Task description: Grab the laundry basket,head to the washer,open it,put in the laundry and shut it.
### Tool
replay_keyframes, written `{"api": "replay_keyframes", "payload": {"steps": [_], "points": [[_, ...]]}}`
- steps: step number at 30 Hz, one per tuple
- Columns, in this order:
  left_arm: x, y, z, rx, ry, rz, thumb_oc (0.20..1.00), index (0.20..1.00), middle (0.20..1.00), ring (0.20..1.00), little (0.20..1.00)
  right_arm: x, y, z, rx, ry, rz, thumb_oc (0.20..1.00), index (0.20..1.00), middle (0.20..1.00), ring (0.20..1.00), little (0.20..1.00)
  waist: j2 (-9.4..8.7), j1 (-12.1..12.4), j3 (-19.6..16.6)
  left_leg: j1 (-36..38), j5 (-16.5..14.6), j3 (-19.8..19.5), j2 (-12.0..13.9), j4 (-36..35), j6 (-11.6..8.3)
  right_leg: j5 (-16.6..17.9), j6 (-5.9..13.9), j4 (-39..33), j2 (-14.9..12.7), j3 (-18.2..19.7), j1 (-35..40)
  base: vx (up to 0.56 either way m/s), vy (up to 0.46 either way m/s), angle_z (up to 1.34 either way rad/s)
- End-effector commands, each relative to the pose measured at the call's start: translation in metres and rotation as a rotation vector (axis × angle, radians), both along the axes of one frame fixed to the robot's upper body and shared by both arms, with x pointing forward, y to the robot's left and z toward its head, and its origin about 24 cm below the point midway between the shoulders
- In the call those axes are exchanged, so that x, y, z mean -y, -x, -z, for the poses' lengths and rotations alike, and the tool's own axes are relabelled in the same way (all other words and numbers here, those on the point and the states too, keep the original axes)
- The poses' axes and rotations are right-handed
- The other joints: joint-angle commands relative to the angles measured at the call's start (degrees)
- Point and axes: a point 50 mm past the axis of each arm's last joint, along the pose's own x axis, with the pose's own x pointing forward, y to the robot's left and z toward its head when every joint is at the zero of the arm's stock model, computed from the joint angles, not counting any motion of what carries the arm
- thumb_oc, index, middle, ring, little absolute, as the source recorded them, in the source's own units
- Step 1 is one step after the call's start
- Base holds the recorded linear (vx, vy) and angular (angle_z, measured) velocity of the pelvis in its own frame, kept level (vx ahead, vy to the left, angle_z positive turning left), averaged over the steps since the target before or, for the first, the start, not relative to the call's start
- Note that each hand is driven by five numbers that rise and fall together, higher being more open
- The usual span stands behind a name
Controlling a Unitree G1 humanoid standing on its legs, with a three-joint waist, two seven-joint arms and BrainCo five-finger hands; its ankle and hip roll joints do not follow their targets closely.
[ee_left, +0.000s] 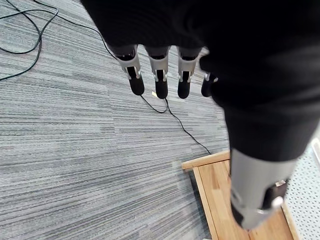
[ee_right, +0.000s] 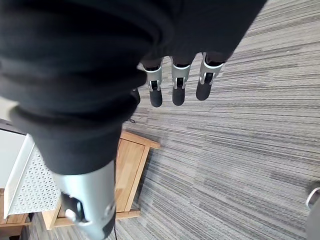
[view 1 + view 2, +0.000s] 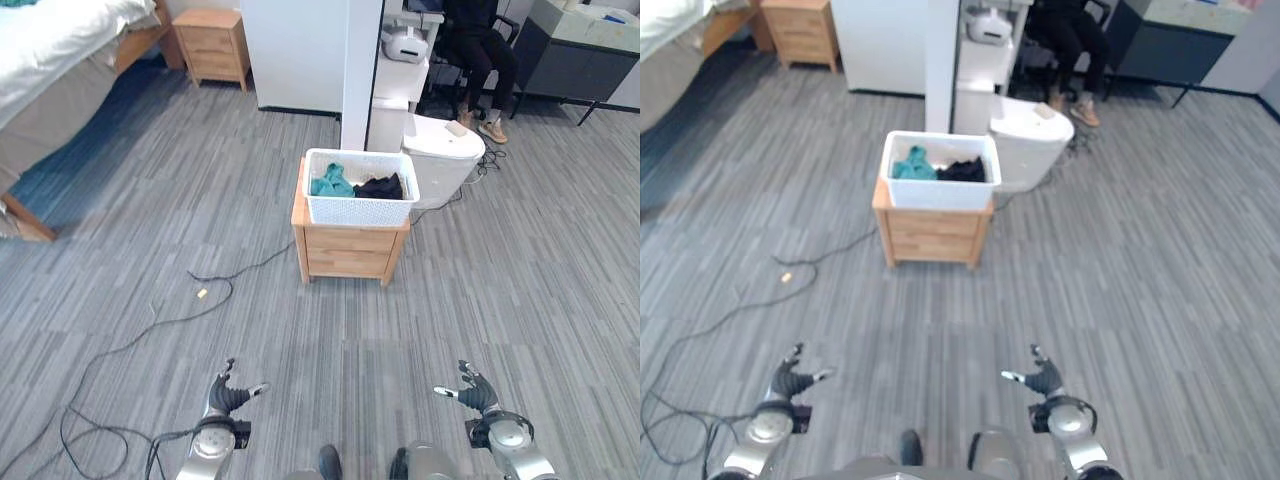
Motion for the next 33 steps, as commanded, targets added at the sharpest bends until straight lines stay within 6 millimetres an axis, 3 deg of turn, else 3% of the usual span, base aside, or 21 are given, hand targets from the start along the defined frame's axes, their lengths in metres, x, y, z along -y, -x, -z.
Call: {"api": "replay_keyframes", "payload": {"steps": [1,2,5,7,8,9,10,11,12,14,15,16,17,21,23,24,27,31,33], "points": [[-0.002,-0.011,-0.01,0.057,-0.021,0.024,1.0,1.0,1.0,1.0,1.0,0.01,-0.013,-0.011,0.065,0.029,-0.003,1.0,1.0,1.0,1.0,1.0,-2.26,-1.7,2.5,2.1,-6.4,-5.1,2.6,5.8,-3.57,13.3,3.11,-17.0,4.1,2.5,4.9,0.56,-0.009,0.23],[0.002,-0.011,-0.007,0.047,-0.015,0.029,1.0,1.0,1.0,1.0,1.0,0.011,-0.009,-0.009,0.054,0.026,0.004,1.0,1.0,1.0,1.0,1.0,-2.73,-2.9,2.6,4.1,-7.7,-6.6,1.6,5.7,-3.92,15.2,3.93,-21.9,4.8,3.1,3.0,0.44,-0.015,0.19],[0.006,-0.011,-0.006,0.046,-0.008,0.046,1.0,1.0,1.0,1.0,1.0,0.013,-0.005,-0.006,0.036,0.033,0.01,1.0,1.0,1.0,1.0,1.0,-2.44,-3.4,2.4,6.5,-9.2,-8.0,1.6,5.8,-4.47,16.6,4.36,-24.8,4.3,0.5,2.1,0.5,-0.079,0.26],[0.009,-0.009,-0.003,0.033,-0.004,0.06,1.0,1.0,1.0,1.0,1.0,0.015,0.0,-0.004,0.02,0.035,0.012,1.0,1.0,1.0,1.0,1.0,-2.37,-3.8,1.7,8.6,-10.4,-9.0,1.4,6.2,-4.97,17.0,4.01,-25.2,3.9,-0.8,2.6,0.45,-0.113,0.32],[0.011,-0.003,0.001,0.008,-0.004,0.069,1.0,1.0,1.0,1.0,1.0,0.019,0.006,-0.001,0.002,0.037,0.018,1.0,1.0,1.0,1.0,1.0,-2.3,-4.3,0.5,9.8,-10.9,-10.2,1.6,8.5,-6.26,18.0,2.84,-24.2,4.2,0.9,4.0,0.32,-0.087,0.36],[0.011,-0.003,0.001,0.007,-0.003,0.069,1.0,1.0,1.0,1.0,1.0,0.019,0.006,-0.001,0.002,0.037,0.018,1.0,1.0,1.0,1.0,1.0,-2.2,-4.4,0.5,9.8,-11.0,-10.3,1.7,8.7,-6.3,17.9,2.83,-24.2,4.3,0.8,4.1,0.58,-0.232,0.68],[0.014,-0.003,0.004,-0.005,-0.002,0.073,1.0,1.0,1.0,1.0,1.0,0.025,0.006,-0.003,0.008,0.05,0.031,1.0,1.0,1.0,1.0,1.0,-1.3,-4.8,0.3,9.1,-7.6,-10.4,3.7,14.3,-9.46,17.9,1.4,-22.8,5.2,0.9,5.5,0.36,-0.21,0.84],[0.014,-0.002,0.004,-0.007,0.002,0.071,1.0,1.0,1.0,1.0,1.0,0.026,0.007,-0.003,0.005,0.053,0.036,1.0,1.0,1.0,1.0,1.0,-1.5,-4.8,0.1,7.6,-4.9,-10.4,4.6,18.2,-10.5,17.6,0.76,-22.7,4.9,0.8,6.3,0.35,-0.212,0.83],[0.014,-0.002,0.004,-0.007,0.002,0.071,1.0,1.0,1.0,1.0,1.0,0.026,0.007,-0.003,0.005,0.053,0.036,1.0,1.0,1.0,1.0,1.0,-1.44,-4.9,0.0,7.5,-5.0,-10.5,4.7,18.5,-10.56,17.5,0.72,-22.7,5.0,0.7,6.3,0.21,-0.133,0.46],[0.015,-0.001,0.005,-0.005,0.016,0.064,1.0,1.0,1.0,1.0,1.0,0.03,0.003,-0.007,0.028,0.059,0.04,1.0,1.0,1.0,1.0,1.0,-1.27,-4.8,0.0,4.9,-0.1,-9.9,6.5,26.2,-12.04,15.7,-1.02,-23.2,6.0,0.8,9.1,0.28,-0.155,-0.03],[0.016,-0.002,0.006,-0.009,0.019,0.059,1.0,1.0,1.0,1.0,1.0,0.032,0.004,-0.006,0.021,0.06,0.047,1.0,1.0,1.0,1.0,1.0,-1.48,-4.7,0.0,3.6,1.7,-8.8,7.5,28.1,-12.0,14.3,-1.85,-23.2,6.3,1.2,10.3,0.29,-0.136,-0.36],[0.017,-0.002,0.006,-0.01,0.025,0.056,1.0,1.0,1.0,1.0,1.0,0.033,0.004,-0.006,0.015,0.065,0.05,1.0,1.0,1.0,1.0,1.0,-1.51,-4.4,0.1,2.0,1.1,-7.7,8.2,28.5,-11.26,13.3,-2.14,-23.4,6.5,1.5,11.4,0.42,-0.115,-0.41],[0.02,-0.004,0.006,-0.011,0.029,0.069,1.0,1.0,1.0,1.0,1.0,0.037,0.005,-0.005,0.006,0.075,0.06,1.0,1.0,1.0,1.0,1.0,-2.0,-3.6,0.5,-2.0,-2.0,-5.6,8.4,26.3,-9.67,11.7,-1.96,-24.1,6.3,2.4,14.1,0.37,-0.057,-0.4],[0.018,-0.006,0.003,0.001,0.021,0.081,1.0,1.0,1.0,1.0,1.0,0.042,0.007,-0.005,-0.003,0.085,0.077,1.0,1.0,1.0,1.0,1.0,-2.5,-2.8,0.7,-7.4,-2.8,-3.3,8.7,18.6,-8.65,9.6,-1.33,-24.4,5.8,3.4,16.5,0.24,0.008,-0.1],[0.015,-0.007,0.001,0.008,0.017,0.076,1.0,1.0,1.0,1.0,1.0,0.044,0.008,-0.005,-0.006,0.094,0.087,1.0,1.0,1.0,1.0,1.0,-1.86,-1.8,1.2,-9.0,0.9,-4.0,9.2,11.8,-9.32,8.3,-1.43,-24.1,6.7,4.4,18.2,0.3,0.089,-0.21],[0.013,-0.005,0.002,0.004,0.021,0.056,1.0,1.0,1.0,1.0,1.0,0.045,0.009,-0.004,-0.006,0.094,0.099,1.0,1.0,1.0,1.0,1.0,-1.5,-1.0,1.6,-11.1,4.5,-4.8,10.0,9.1,-10.29,7.3,-1.31,-23.8,7.4,5.4,19.9,0.26,0.087,-0.37],[0.009,0.0,0.004,-0.006,0.02,0.022,1.0,1.0,1.0,1.0,1.0,0.045,0.011,-0.003,-0.009,0.097,0.105,1.0,1.0,1.0,1.0,1.0,-1.12,-0.2,1.5,-12.2,6.8,-6.6,10.9,7.1,-10.88,5.8,-0.83,-22.6,7.1,7.1,22.2,0.29,0.167,-0.41],[0.004,0.007,0.007,-0.028,0.01,0.006,1.0,1.0,1.0,1.0,1.0,0.044,0.011,-0.002,-0.014,0.1,0.097,1.0,1.0,1.0,1.0,1.0,-0.62,0.2,0.2,-10.1,5.0,-7.2,10.2,6.6,-9.97,4.2,0.16,-20.5,6.0,8.3,23.6,0.31,0.253,-0.43],[-0.001,0.01,0.009,-0.041,-0.007,-0.013,1.0,1.0,1.0,1.0,1.0,0.04,0.007,-0.003,-0.005,0.09,0.094,1.0,1.0,1.0,1.0,1.0,-1.05,0.9,-0.3,-10.1,3.0,-8.1,8.4,9.3,-8.84,4.9,1.01,-18.4,4.4,9.5,23.7,0.26,0.257,-0.21]]}}
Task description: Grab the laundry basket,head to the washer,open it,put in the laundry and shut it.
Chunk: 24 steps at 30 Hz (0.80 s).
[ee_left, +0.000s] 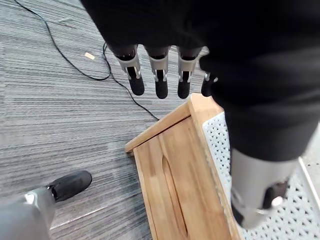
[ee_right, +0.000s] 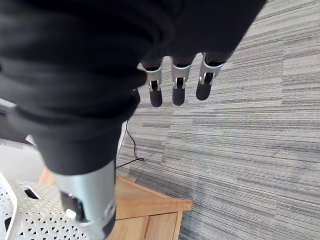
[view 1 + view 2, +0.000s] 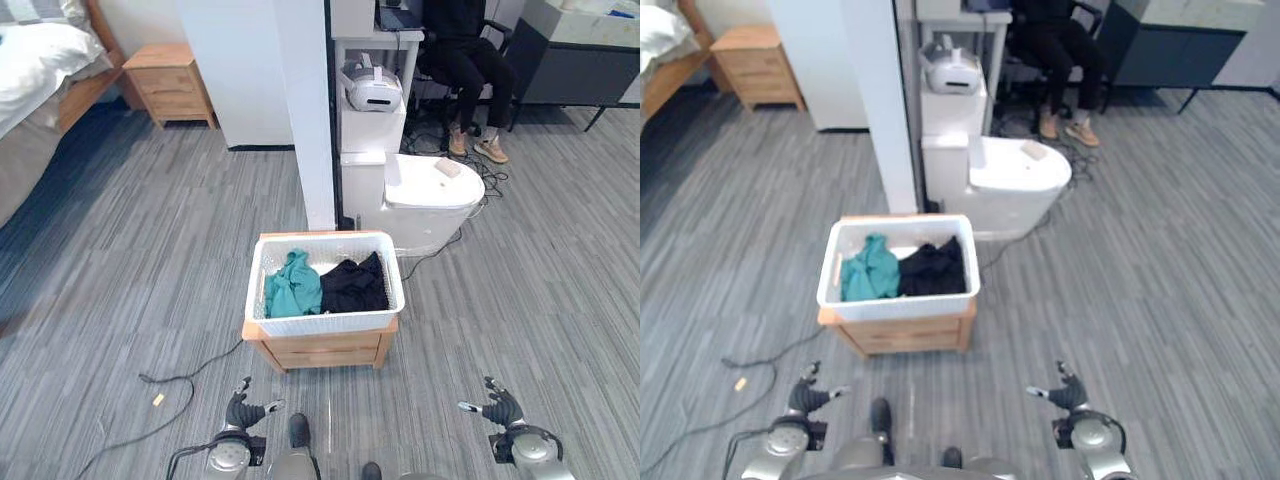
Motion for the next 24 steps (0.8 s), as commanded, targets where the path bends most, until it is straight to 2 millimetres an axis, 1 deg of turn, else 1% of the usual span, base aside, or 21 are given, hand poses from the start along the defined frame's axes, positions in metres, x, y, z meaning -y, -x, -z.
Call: {"api": "replay_keyframes", "payload": {"steps": [1,2,4,5,6,7,8,9,10,12,13,14,15,16,17,18,19,20,21,23,24], "points": [[-0.032,-0.002,-0.01,0.029,-0.101,-0.045,1.0,1.0,1.0,1.0,1.0,-0.01,-0.026,-0.014,0.116,-0.027,-0.019,1.0,1.0,1.0,1.0,1.0,-3.13,2.5,-0.5,1.6,-9.0,-0.9,-3.8,4.6,-0.47,-1.3,10.12,15.2,-10.9,2.6,-7.0,0.21,0.235,-0.25],[-0.032,-0.002,-0.01,0.029,-0.101,-0.045,1.0,1.0,1.0,1.0,1.0,-0.011,-0.026,-0.014,0.116,-0.027,-0.019,1.0,1.0,1.0,1.0,1.0,-3.17,2.6,-0.5,1.6,-9.0,-0.8,-3.9,4.6,-0.44,-1.4,10.15,15.3,-11.0,2.7,-7.1,0.15,0.212,-0.4],[-0.038,-0.001,-0.01,0.019,-0.121,-0.062,1.0,1.0,1.0,1.0,1.0,-0.017,-0.032,-0.016,0.132,-0.036,-0.037,1.0,1.0,1.0,1.0,1.0,-2.96,2.8,-0.3,2.6,-9.7,0.0,-4.4,4.2,0.59,1.0,10.96,19.3,-11.8,3.3,-9.9,0.09,0.166,-0.23],[-0.042,-0.002,-0.012,0.025,-0.134,-0.075,1.0,1.0,1.0,1.0,1.0,-0.022,-0.036,-0.017,0.144,-0.04,-0.051,1.0,1.0,1.0,1.0,1.0,-2.82,3.0,-0.2,3.3,-10.2,1.0,-4.7,3.7,0.97,1.6,11.38,20.2,-12.5,2.4,-11.2,0.09,0.169,-0.1],[-0.044,-0.002,-0.013,0.031,-0.14,-0.078,1.0,1.0,1.0,1.0,1.0,-0.024,-0.038,-0.019,0.153,-0.043,-0.058,1.0,1.0,1.0,1.0,1.0,-2.73,2.9,-0.3,4.0,-10.3,1.4,-4.9,3.0,1.18,1.9,11.25,20.2,-12.6,1.7,-12.1,0.1,0.14,-0.3],[-0.046,-0.003,-0.014,0.035,-0.146,-0.072,1.0,1.0,1.0,1.0,1.0,-0.024,-0.039,-0.019,0.154,-0.042,-0.065,1.0,1.0,1.0,1.0,1.0,-2.65,2.7,-0.4,4.7,-10.2,1.4,-5.2,2.2,1.28,1.8,10.99,19.7,-11.8,1.4,-12.9,0.13,0.104,-0.51],[-0.049,-0.005,-0.017,0.053,-0.148,-0.09,1.0,1.0,1.0,1.0,1.0,-0.023,-0.04,-0.02,0.156,-0.034,-0.067,1.0,1.0,1.0,1.0,1.0,-2.49,2.6,-0.5,6.0,-10.3,1.5,-5.7,0.6,1.18,1.7,10.68,17.0,-11.3,-0.6,-14.2,0.1,0.054,-0.31],[-0.049,-0.005,-0.017,0.053,-0.148,-0.091,1.0,1.0,1.0,1.0,1.0,-0.023,-0.041,-0.02,0.156,-0.034,-0.067,1.0,1.0,1.0,1.0,1.0,-2.46,2.5,-0.4,6.1,-10.3,1.4,-5.7,0.6,1.17,1.7,10.68,16.9,-11.3,-0.7,-14.1,0.1,0.004,-0.1],[-0.052,-0.008,-0.023,0.089,-0.15,-0.093,1.0,1.0,1.0,1.0,1.0,-0.022,-0.045,-0.027,0.198,-0.031,-0.07,1.0,1.0,1.0,1.0,1.0,-2.45,2.4,-0.6,6.5,-10.5,1.7,-5.5,0.8,0.91,1.1,10.68,13.9,-11.7,-3.5,-13.1,0.05,-0.044,0.11],[-0.053,-0.011,-0.027,0.112,-0.152,-0.095,1.0,1.0,1.0,1.0,1.0,-0.022,-0.047,-0.031,0.219,-0.031,-0.074,1.0,1.0,1.0,1.0,1.0,-2.61,2.5,-0.6,6.7,-10.7,1.5,-5.6,0.7,0.83,0.7,10.41,12.7,-11.4,-3.6,-12.5,0.05,-0.051,0.13],[-0.054,-0.014,-0.035,0.161,-0.146,-0.1,1.0,1.0,1.0,1.0,1.0,-0.02,-0.052,-0.04,0.264,-0.019,-0.083,1.0,1.0,1.0,1.0,1.0,-2.89,2.7,-0.9,7.1,-10.8,1.6,-5.7,0.7,0.67,0.4,10.28,10.6,-11.1,-3.0,-11.2,0.04,-0.037,0.12],[-0.054,-0.014,-0.035,0.161,-0.146,-0.101,1.0,1.0,1.0,1.0,1.0,-0.02,-0.052,-0.04,0.264,-0.019,-0.083,1.0,1.0,1.0,1.0,1.0,-2.89,2.7,-0.8,7.2,-10.8,1.6,-5.7,0.7,0.67,0.4,10.28,10.5,-11.1,-3.0,-11.1,0.07,-0.054,0.02],[-0.056,-0.013,-0.037,0.175,-0.145,-0.107,1.0,1.0,1.0,1.0,1.0,-0.019,-0.055,-0.045,0.29,-0.016,-0.089,1.0,1.0,1.0,1.0,1.0,-2.97,2.9,-1.1,7.6,-11.0,1.9,-5.7,0.5,0.61,0.4,10.11,9.3,-11.1,-3.2,-10.2,0.09,-0.055,-0.04],[-0.056,-0.017,-0.044,0.219,-0.129,-0.12,1.0,1.0,1.0,1.0,1.0,-0.019,-0.064,-0.059,0.353,-0.008,-0.109,1.0,1.0,1.0,1.0,1.0,-2.98,3.2,-1.8,8.1,-10.9,2.1,-5.7,-0.3,0.41,0.3,9.84,7.5,-10.8,-3.5,-8.9,0.12,-0.078,-0.08],[-0.055,-0.02,-0.048,0.245,-0.119,-0.125,1.0,1.0,1.0,1.0,1.0,-0.021,-0.069,-0.065,0.38,-0.005,-0.126,1.0,1.0,1.0,1.0,1.0,-2.93,3.4,-1.9,8.5,-10.8,1.9,-5.7,-0.8,0.38,0.3,9.71,6.8,-10.6,-3.5,-8.5,0.09,-0.06,-0.09],[-0.055,-0.02,-0.048,0.245,-0.119,-0.125,1.0,1.0,1.0,1.0,1.0,-0.021,-0.069,-0.065,0.38,-0.005,-0.126,1.0,1.0,1.0,1.0,1.0,-2.92,3.4,-1.9,8.6,-10.8,1.9,-5.7,-0.9,0.38,0.4,9.71,6.7,-10.6,-3.5,-8.4,0.04,-0.032,-0.05],[-0.055,-0.023,-0.051,0.262,-0.12,-0.126,1.0,1.0,1.0,1.0,1.0,-0.022,-0.074,-0.07,0.399,-0.001,-0.144,1.0,1.0,1.0,1.0,1.0,-2.81,3.5,-1.9,8.8,-10.7,1.8,-5.7,-1.6,0.33,0.3,9.68,6.1,-10.4,-3.6,-8.2,0.05,-0.032,-0.02],[-0.053,-0.03,-0.055,0.286,-0.129,-0.119,1.0,1.0,1.0,1.0,1.0,-0.028,-0.084,-0.078,0.43,0.005,-0.181,1.0,1.0,1.0,1.0,1.0,-2.62,3.6,-2.2,9.2,-10.3,1.5,-5.8,-2.8,0.16,0.3,9.59,5.0,-10.2,-4.0,-7.6,0.05,-0.032,0.02],[-0.053,-0.03,-0.055,0.287,-0.129,-0.119,1.0,1.0,1.0,1.0,1.0,-0.028,-0.084,-0.078,0.43,0.005,-0.181,1.0,1.0,1.0,1.0,1.0,-2.61,3.6,-2.2,9.2,-10.3,1.4,-5.8,-2.9,0.16,0.3,9.59,4.9,-10.2,-4.0,-7.6,0.03,-0.036,0.09],[-0.048,-0.041,-0.059,0.311,-0.13,-0.111,1.0,1.0,1.0,1.0,1.0,-0.035,-0.094,-0.084,0.449,0.001,-0.207,1.0,1.0,1.0,1.0,1.0,-2.47,3.7,-2.2,9.3,-9.7,1.4,-5.7,-4.2,-0.02,0.4,9.61,4.1,-10.0,-4.2,-7.5,0.01,-0.03,0.13],[-0.042,-0.05,-0.058,0.305,-0.143,-0.095,1.0,1.0,1.0,1.0,1.0,-0.042,-0.103,-0.085,0.449,0.003,-0.22,1.0,1.0,1.0,1.0,1.0,-2.21,3.7,-2.3,9.5,-9.1,1.1,-5.8,-5.7,-0.11,0.4,9.61,3.1,-9.8,-4.6,-7.4,0.01,-0.029,0.15]]}}
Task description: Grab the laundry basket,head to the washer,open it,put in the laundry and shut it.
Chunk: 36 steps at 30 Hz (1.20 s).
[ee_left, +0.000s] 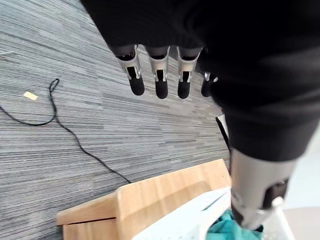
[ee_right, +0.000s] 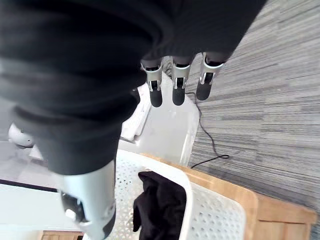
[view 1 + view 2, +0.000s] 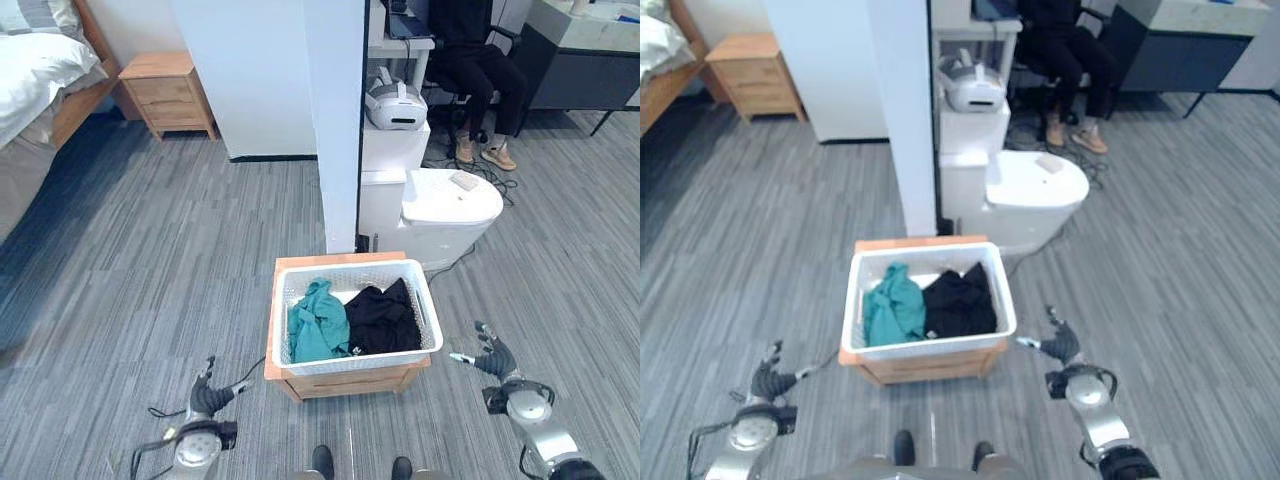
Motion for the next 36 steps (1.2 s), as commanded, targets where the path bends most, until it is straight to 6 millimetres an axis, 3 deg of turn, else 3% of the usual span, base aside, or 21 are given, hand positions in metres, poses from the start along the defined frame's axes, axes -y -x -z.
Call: {"api": "replay_keyframes", "payload": {"steps": [1,7,11,15,19,20,24,25,26,27,28,36], "points": [[-0.001,-0.027,-0.013,0.078,-0.051,-0.013,1.0,1.0,1.0,1.0,1.0,-0.023,-0.031,-0.02,0.103,0.017,-0.082,1.0,1.0,1.0,1.0,1.0,-2.53,0.6,-0.7,0.5,-3.2,-0.8,-0.8,0.0,-3.15,0.9,4.5,-3.3,-1.9,0.6,1.5,0.01,-0.017,0.16],[0.011,-0.05,-0.011,0.057,-0.081,-0.048,1.0,1.0,1.0,1.0,1.0,-0.036,-0.051,-0.02,0.087,-0.011,-0.038,1.0,1.0,1.0,1.0,1.0,-2.1,0.5,1.4,-1.6,-2.5,-0.9,-0.5,-0.9,-3.37,1.2,4.29,-3.5,-1.3,1.2,-1.5,-0.08,-0.029,0.03],[0.024,-0.069,-0.009,0.052,-0.059,-0.11,1.0,1.0,1.0,1.0,1.0,-0.049,-0.072,-0.028,0.106,-0.015,0.009,1.0,1.0,1.0,1.0,1.0,-1.68,0.4,4.3,-6.8,-1.3,-1.0,-0.1,-0.7,-3.26,1.9,3.93,-1.4,-0.8,3.2,-8.5,-0.18,-0.002,-0.08],[0.045,-0.105,-0.027,0.108,-0.089,-0.072,1.0,1.0,1.0,1.0,1.0,-0.07,-0.101,-0.046,0.132,-0.006,0.01,1.0,1.0,1.0,1.0,1.0,-1.72,0.6,7.5,-12.1,0.2,-1.2,0.0,0.1,-3.17,2.5,3.31,1.7,-0.2,4.9,-14.9,-0.15,0.003,-0.15],[0.052,-0.118,-0.036,0.125,-0.123,-0.016,1.0,1.0,1.0,1.0,1.0,-0.08,-0.107,-0.048,0.119,0.024,-0.036,1.0,1.0,1.0,1.0,1.0,-1.95,0.8,8.3,-13.4,0.8,-1.4,0.1,0.3,-3.25,2.7,3.19,2.2,-0.3,5.0,-16.4,-0.01,-0.011,-0.03],[0.063,-0.13,-0.046,0.157,-0.147,0.039,1.0,1.0,1.0,1.0,1.0,-0.087,-0.112,-0.052,0.118,0.034,-0.062,1.0,1.0,1.0,1.0,1.0,-2.07,0.9,8.8,-14.1,0.9,-1.5,0.0,0.3,-3.29,3.0,3.22,2.1,-0.4,5.1,-17.0,0.0,0.0,0.0],[0.075,-0.146,-0.064,0.23,-0.155,0.087,1.0,1.0,1.0,1.0,1.0,-0.097,-0.116,-0.058,0.134,0.03,-0.093,1.0,1.0,1.0,1.0,1.0,-2.1,0.9,9.5,-14.8,1.2,-1.7,0.0,0.4,-3.38,3.4,3.33,2.0,-0.4,5.3,-17.7,0.0,0.0,0.0],[0.082,-0.153,-0.073,0.263,-0.152,0.109,1.0,1.0,1.0,1.0,1.0,-0.102,-0.118,-0.061,0.146,0.021,-0.107,0.504,0.504,0.504,0.504,0.504,-2.16,0.8,9.8,-14.8,1.2,-1.6,-0.1,0.4,-3.45,3.7,3.44,1.8,-0.4,5.5,-17.8,0.0,0.0,0.0],[0.085,-0.157,-0.078,0.283,-0.151,0.118,1.0,1.0,1.0,1.0,1.0,-0.103,-0.119,-0.064,0.153,0.01,-0.108,0.2,0.2,0.2,0.2,0.2,-2.17,0.8,9.9,-14.9,1.2,-1.5,-0.1,0.4,-3.45,3.8,3.52,1.7,-0.4,5.5,-17.8,0.0,0.0,0.0],[0.085,-0.157,-0.078,0.283,-0.151,0.119,1.0,1.0,1.0,1.0,1.0,-0.103,-0.119,-0.064,0.153,0.01,-0.108,0.2,0.2,0.2,0.2,0.2,-2.17,0.8,9.9,-14.9,1.2,-1.5,-0.1,0.4,-3.45,3.8,3.52,1.7,-0.4,5.5,-17.8,0.0,0.0,0.0],[0.087,-0.159,-0.082,0.294,-0.17,0.141,0.2,0.2,0.2,0.2,0.2,-0.106,-0.119,-0.065,0.159,0.001,-0.117,0.2,0.2,0.2,0.2,0.2,-2.23,0.6,10.0,-14.8,1.1,-1.4,0.0,0.3,-3.48,3.9,3.61,1.5,-0.3,5.8,-17.8,0.0,0.0,0.0],[0.089,-0.147,-0.077,0.312,-0.159,0.184,0.2,0.2,0.2,0.2,0.2,-0.109,-0.106,-0.059,0.185,-0.081,-0.148,0.2,0.2,0.2,0.2,0.2,-1.94,0.0,9.0,-12.9,0.4,-0.8,-0.1,0.0,-3.42,3.7,3.71,0.9,-0.3,6.3,-16.4,0.01,0.003,0.0]]}}
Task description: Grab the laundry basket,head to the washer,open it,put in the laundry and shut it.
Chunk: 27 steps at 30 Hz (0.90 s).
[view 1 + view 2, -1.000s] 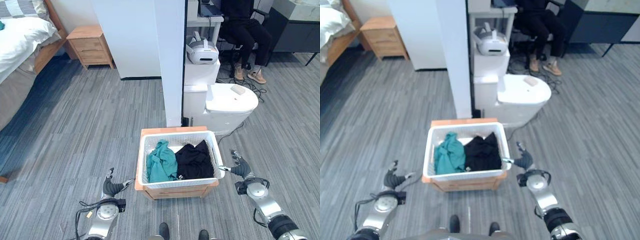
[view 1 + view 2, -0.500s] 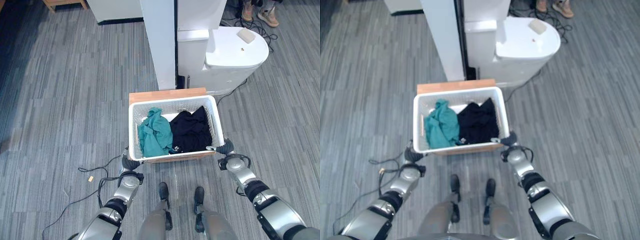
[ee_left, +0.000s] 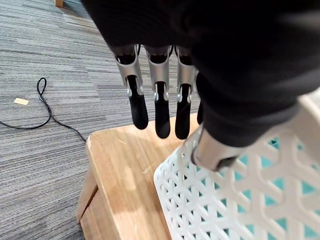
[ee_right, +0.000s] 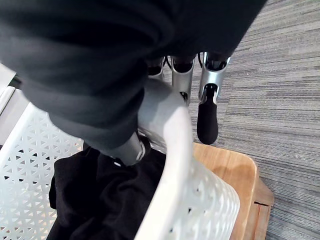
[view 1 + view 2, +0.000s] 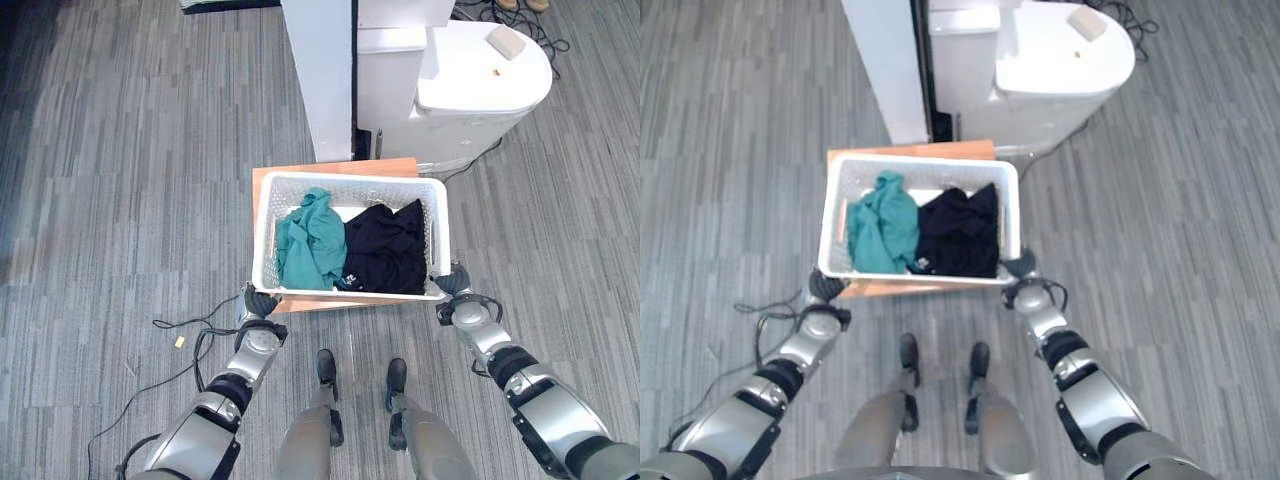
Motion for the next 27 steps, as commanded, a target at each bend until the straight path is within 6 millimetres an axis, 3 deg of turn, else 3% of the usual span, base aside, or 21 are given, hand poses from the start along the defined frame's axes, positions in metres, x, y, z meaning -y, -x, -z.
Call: {"api": "replay_keyframes", "payload": {"steps": [1,8,12,14,15,20,27], "points": [[0.025,-0.014,-0.026,0.148,0.015,0.117,0.2,0.2,0.2,0.2,0.2,-0.044,0.005,-0.009,0.082,-0.139,-0.176,0.2,0.2,0.2,0.2,0.2,-2.66,0.0,-1.3,3.8,-3.3,-0.9,-1.7,-0.9,-2.79,-0.3,4.54,0.0,-2.0,4.8,0.6,0.04,0.011,0.0],[0.022,0.018,-0.022,0.201,0.095,0.139,0.2,0.2,0.2,0.2,0.2,-0.023,0.031,-0.014,0.174,-0.145,-0.202,0.2,0.2,0.2,0.2,0.2,-2.19,-0.8,-3.5,7.9,-4.5,-0.4,-1.7,-1.3,-2.72,-1.1,4.46,-0.6,-1.9,4.3,4.6,0.04,-0.005,0.02],[0.007,0.041,0.0,0.103,0.093,0.102,0.2,0.2,0.2,0.2,0.2,-0.014,0.05,0.008,0.092,-0.122,-0.197,0.2,0.2,0.2,0.2,0.2,-1.97,-0.7,-5.4,10.5,-5.1,-0.2,-1.6,-1.6,-2.73,-1.3,4.48,-2.7,-1.7,3.7,7.9,0.04,-0.018,-0.04],[0.003,0.045,0.006,0.072,0.088,0.087,0.545,0.545,0.545,0.545,0.545,-0.012,0.052,0.011,0.074,-0.116,-0.193,0.2,0.2,0.2,0.2,0.2,-1.93,-0.6,-5.6,10.9,-5.2,-0.3,-1.7,-1.6,-2.72,-1.2,4.47,-3.1,-1.6,3.6,8.4,0.03,-0.01,-0.04],[0.001,0.05,0.012,0.04,0.085,0.074,1.0,1.0,1.0,1.0,1.0,-0.011,0.053,0.015,0.057,-0.11,-0.187,0.2,0.2,0.2,0.2,0.2,-1.91,-0.6,-5.9,11.2,-5.3,-0.2,-1.7,-1.7,-2.73,-1.1,4.48,-3.6,-1.6,3.6,8.8,0.0,0.0,0.0],[-0.016,0.066,0.031,-0.052,0.094,0.009,1.0,1.0,1.0,1.0,1.0,-0.001,0.06,0.026,0.001,-0.071,-0.172,0.2,0.2,0.2,0.2,0.2,-1.37,0.0,-6.6,12.0,-5.4,-0.6,-1.9,-1.8,-2.81,-1.1,4.52,-4.9,-1.7,2.9,10.4,0.01,-0.001,0.0],[-0.031,0.066,0.021,-0.014,0.131,-0.021,1.0,1.0,1.0,1.0,1.0,0.002,0.057,0.024,0.0,-0.025,-0.186,0.2,0.2,0.2,0.2,0.2,-0.68,0.3,-6.4,12.1,-5.5,-1.2,-2.1,-1.8,-2.87,-1.2,4.57,-5.3,-1.7,2.5,11.0,0.02,0.008,0.05]]}}
